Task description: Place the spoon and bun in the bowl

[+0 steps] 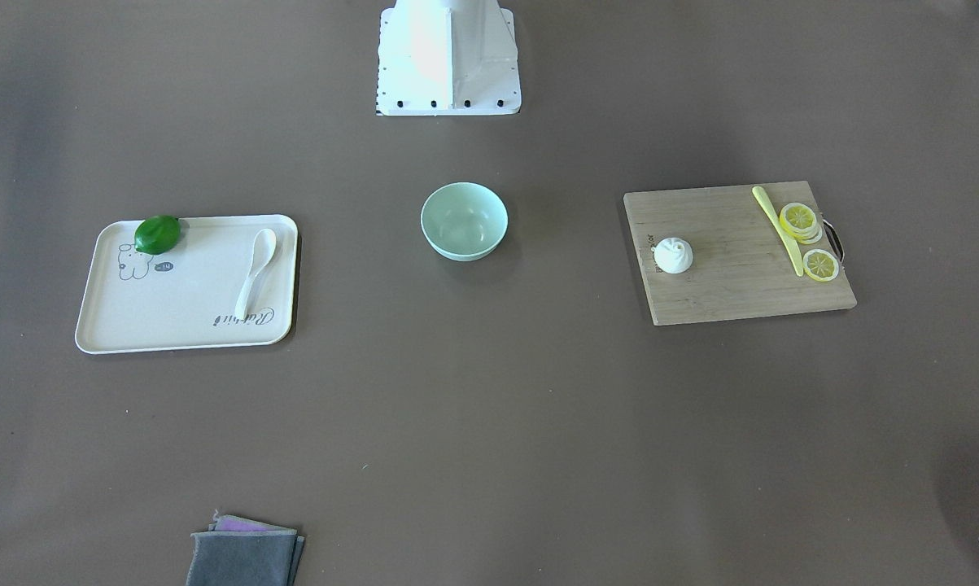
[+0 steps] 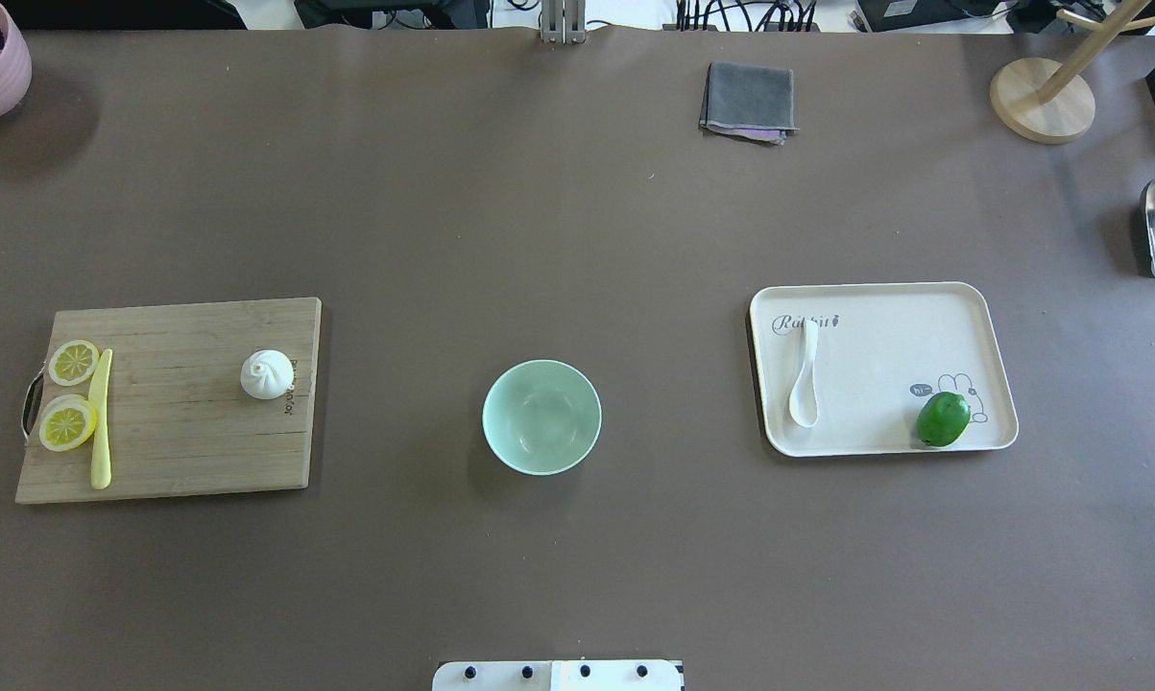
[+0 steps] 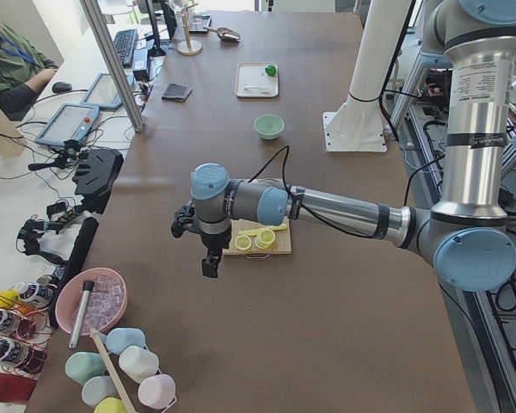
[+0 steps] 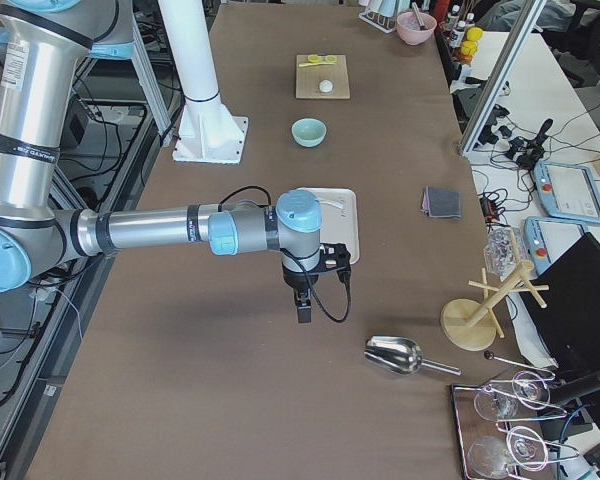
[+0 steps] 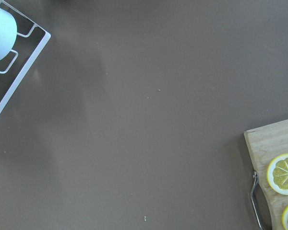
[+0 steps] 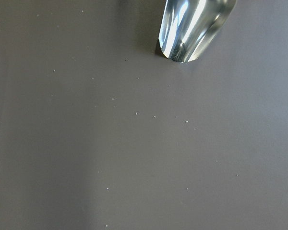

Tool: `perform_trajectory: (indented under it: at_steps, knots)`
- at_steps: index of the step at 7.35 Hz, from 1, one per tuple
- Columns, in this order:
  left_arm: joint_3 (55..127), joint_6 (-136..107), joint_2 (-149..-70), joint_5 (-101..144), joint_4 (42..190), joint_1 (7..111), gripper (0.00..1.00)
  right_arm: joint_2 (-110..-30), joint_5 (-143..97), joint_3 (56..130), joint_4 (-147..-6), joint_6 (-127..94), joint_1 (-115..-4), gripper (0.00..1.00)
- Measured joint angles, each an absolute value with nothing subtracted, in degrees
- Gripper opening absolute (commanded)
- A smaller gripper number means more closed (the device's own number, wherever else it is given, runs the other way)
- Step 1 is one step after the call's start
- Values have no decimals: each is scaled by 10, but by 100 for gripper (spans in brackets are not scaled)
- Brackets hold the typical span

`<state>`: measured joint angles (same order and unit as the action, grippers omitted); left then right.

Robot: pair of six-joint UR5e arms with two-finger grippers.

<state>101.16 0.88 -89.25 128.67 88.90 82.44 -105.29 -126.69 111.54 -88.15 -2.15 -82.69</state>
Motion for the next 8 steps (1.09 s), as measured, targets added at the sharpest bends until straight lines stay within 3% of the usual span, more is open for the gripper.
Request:
perform_trajectory:
  at_steps: [5,8]
  knots:
    - [1060,8,-897,1285,895,824,98,-1047,-1272,1134,-880,-23,-830,100]
    - [1066,5,-904,1281,1017,825,98,-1034,-1273,1172,-880,-31,-836,100]
